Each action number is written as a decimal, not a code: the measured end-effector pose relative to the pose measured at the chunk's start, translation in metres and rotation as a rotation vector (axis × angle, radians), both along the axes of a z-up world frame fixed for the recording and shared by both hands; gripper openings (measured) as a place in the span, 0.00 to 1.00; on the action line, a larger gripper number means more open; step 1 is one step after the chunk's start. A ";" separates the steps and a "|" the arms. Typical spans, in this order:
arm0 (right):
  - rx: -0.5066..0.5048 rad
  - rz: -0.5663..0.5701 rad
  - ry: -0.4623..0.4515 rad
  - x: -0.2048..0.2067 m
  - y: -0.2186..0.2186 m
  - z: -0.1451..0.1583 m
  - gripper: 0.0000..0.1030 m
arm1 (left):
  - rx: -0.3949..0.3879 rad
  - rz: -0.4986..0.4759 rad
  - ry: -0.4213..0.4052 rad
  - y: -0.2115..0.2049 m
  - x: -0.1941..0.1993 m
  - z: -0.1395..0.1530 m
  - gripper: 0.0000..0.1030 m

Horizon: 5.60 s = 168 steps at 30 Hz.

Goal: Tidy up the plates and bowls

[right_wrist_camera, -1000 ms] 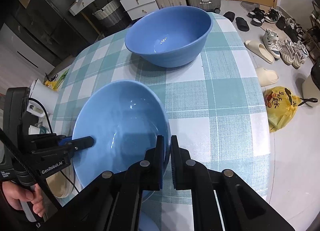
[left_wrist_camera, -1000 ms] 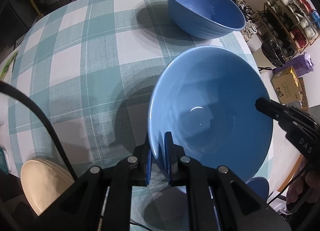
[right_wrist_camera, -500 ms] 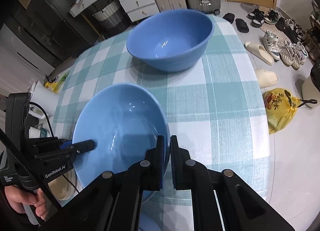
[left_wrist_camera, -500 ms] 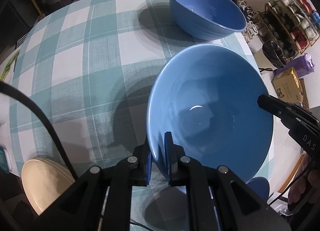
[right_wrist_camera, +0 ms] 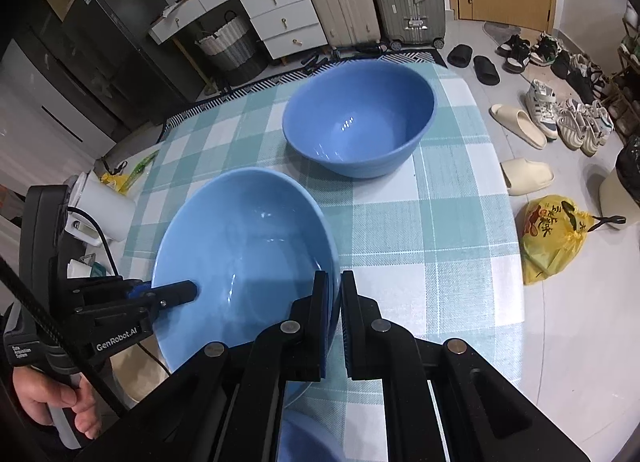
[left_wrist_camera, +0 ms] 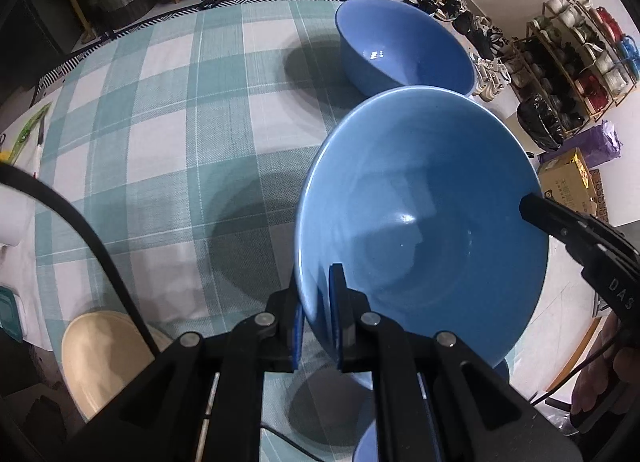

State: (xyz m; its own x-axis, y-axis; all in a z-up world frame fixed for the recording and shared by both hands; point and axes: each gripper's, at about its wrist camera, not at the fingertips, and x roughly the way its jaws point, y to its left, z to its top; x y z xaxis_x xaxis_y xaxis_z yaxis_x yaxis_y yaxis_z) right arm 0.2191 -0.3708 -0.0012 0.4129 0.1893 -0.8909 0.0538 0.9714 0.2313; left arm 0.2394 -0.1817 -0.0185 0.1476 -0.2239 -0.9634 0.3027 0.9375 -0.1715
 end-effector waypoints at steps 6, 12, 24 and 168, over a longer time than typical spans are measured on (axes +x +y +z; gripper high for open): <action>-0.007 -0.009 0.002 -0.016 0.004 0.025 0.06 | -0.009 -0.007 -0.019 0.002 -0.012 0.026 0.08; -0.021 -0.022 0.004 -0.039 0.010 0.046 0.06 | -0.010 -0.026 -0.034 0.003 -0.031 0.048 0.08; -0.029 -0.010 -0.021 -0.102 0.029 0.074 0.06 | -0.039 -0.022 -0.052 0.019 -0.081 0.073 0.08; -0.040 0.039 0.032 -0.152 0.055 -0.079 0.12 | 0.121 -0.095 -0.231 0.018 -0.179 -0.061 0.45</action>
State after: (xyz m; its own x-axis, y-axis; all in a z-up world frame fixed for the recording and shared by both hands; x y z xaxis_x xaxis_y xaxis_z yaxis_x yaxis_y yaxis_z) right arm 0.0667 -0.3163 -0.0799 0.3771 0.1686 -0.9107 0.0220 0.9814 0.1908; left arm 0.0604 -0.1635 -0.0793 0.3507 -0.1323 -0.9271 0.4085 0.9124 0.0243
